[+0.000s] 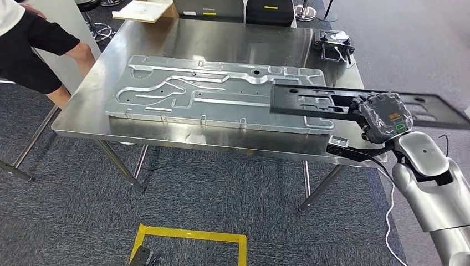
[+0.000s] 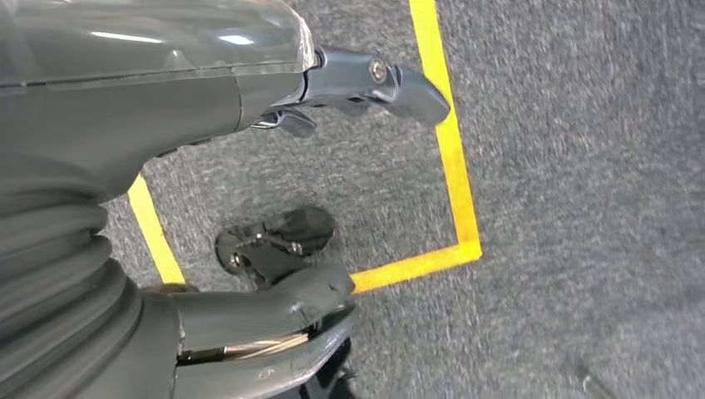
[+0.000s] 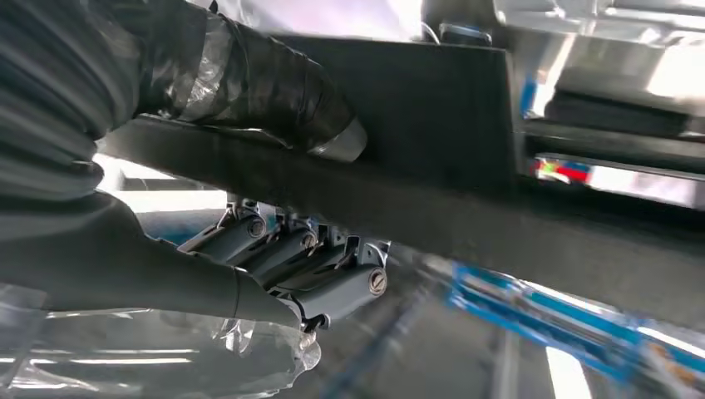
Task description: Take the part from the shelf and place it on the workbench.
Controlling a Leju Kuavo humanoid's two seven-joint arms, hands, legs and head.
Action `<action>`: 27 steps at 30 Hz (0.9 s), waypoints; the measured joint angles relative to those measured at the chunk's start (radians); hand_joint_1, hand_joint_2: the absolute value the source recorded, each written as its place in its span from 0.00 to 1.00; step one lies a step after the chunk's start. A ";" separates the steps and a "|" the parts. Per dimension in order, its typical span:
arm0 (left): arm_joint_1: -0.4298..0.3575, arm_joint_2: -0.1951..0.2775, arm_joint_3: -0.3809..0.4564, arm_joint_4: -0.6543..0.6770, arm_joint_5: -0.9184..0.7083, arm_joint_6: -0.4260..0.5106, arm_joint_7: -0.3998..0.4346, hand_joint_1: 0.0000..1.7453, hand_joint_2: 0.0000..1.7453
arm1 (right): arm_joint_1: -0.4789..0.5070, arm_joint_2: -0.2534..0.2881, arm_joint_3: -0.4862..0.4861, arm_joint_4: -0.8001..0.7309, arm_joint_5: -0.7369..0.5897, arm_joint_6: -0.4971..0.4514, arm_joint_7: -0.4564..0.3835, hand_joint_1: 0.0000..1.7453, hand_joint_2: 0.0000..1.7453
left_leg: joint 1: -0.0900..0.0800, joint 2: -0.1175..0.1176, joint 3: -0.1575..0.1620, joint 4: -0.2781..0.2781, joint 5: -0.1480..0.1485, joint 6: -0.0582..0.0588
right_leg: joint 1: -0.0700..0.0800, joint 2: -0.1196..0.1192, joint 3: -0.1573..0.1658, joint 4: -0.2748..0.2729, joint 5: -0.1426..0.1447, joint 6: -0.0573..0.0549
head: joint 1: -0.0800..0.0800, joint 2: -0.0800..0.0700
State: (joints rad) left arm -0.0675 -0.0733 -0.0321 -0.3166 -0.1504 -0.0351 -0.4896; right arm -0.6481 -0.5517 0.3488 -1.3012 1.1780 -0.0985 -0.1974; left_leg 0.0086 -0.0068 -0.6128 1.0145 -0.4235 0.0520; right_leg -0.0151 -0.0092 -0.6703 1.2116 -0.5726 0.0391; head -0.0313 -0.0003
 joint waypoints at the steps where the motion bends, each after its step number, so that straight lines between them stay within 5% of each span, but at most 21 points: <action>1: 0.000 0.000 0.000 0.000 -0.002 -0.003 -0.001 0.00 1.00 | -0.014 -0.008 0.022 0.005 0.011 -0.003 -0.011 1.00 1.00 | 0.000 0.000 0.000 0.001 0.000 0.001 | -0.001 0.000 -0.030 0.058 -0.018 0.003 | 0.000 0.000; 3: -0.001 -0.001 0.000 0.000 -0.007 -0.009 -0.003 0.00 1.00 | -0.040 -0.022 0.063 0.014 0.027 -0.004 -0.024 1.00 1.00 | 0.000 -0.003 0.000 0.003 -0.002 0.001 | -0.004 0.001 -0.047 0.077 0.002 0.005 | 0.000 0.000; 5: -0.003 -0.002 0.000 0.000 -0.011 -0.015 -0.006 0.00 1.00 | -0.076 -0.040 0.102 0.019 0.040 -0.007 -0.030 1.00 1.00 | 0.000 -0.007 0.000 0.007 -0.004 -0.002 | -0.008 0.001 0.003 -0.042 0.077 0.004 | 0.000 0.000; 7: -0.008 -0.003 0.000 0.000 -0.014 -0.017 -0.008 0.00 1.00 | -0.117 -0.059 0.143 0.020 0.052 -0.020 -0.037 1.00 1.00 | -0.003 -0.010 -0.003 0.012 -0.007 -0.010 | -0.004 0.003 0.054 -0.158 0.119 -0.001 | 0.000 0.000; 12: -0.013 -0.009 0.000 0.000 -0.027 -0.020 -0.006 0.00 1.00 | -0.168 -0.095 0.234 0.008 0.055 -0.066 -0.046 1.00 1.00 | -0.003 -0.008 -0.010 0.026 -0.019 -0.038 | -0.002 0.003 0.068 -0.194 0.127 -0.027 | -0.001 0.000; 16: -0.016 -0.011 0.000 0.000 -0.029 -0.021 0.000 0.00 1.00 | -0.189 -0.101 0.274 -0.004 0.049 -0.082 -0.045 1.00 1.00 | 0.001 -0.002 -0.104 0.235 -0.127 -0.049 | -0.002 0.001 0.070 -0.197 0.129 -0.046 | -0.001 0.000; 18: -0.016 -0.013 -0.001 0.000 -0.030 -0.021 0.002 0.00 1.00 | -0.192 -0.103 0.291 -0.008 0.049 -0.086 -0.043 1.00 1.00 | 0.002 -0.001 -0.126 0.281 -0.127 -0.050 | 0.000 0.001 0.070 -0.194 0.127 -0.047 | -0.001 0.000; 22: -0.022 -0.016 -0.002 0.000 -0.032 -0.026 0.004 0.00 1.00 | -0.195 -0.108 0.315 -0.026 0.055 -0.132 -0.037 1.00 1.00 | -0.001 0.000 -0.023 0.066 -0.021 -0.035 | 0.006 0.002 0.069 -0.182 0.117 -0.039 | -0.001 0.000; 27: -0.028 -0.023 -0.006 -0.002 -0.041 -0.031 0.011 0.00 1.00 | -0.197 -0.111 0.331 -0.067 0.053 -0.176 -0.030 1.00 1.00 | -0.002 -0.001 0.000 0.012 -0.011 -0.014 | 0.005 0.003 0.063 -0.171 0.107 -0.014 | 0.000 0.000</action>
State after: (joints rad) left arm -0.0957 -0.0967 -0.0386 -0.3190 -0.1915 -0.0665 -0.4782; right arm -0.8454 -0.6625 0.6794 -1.3682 1.2310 -0.2742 -0.2278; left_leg 0.0061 -0.0076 -0.6127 1.0264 -0.4346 0.0376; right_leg -0.0106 -0.0064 -0.6072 1.0409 -0.4661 0.0251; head -0.0318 -0.0004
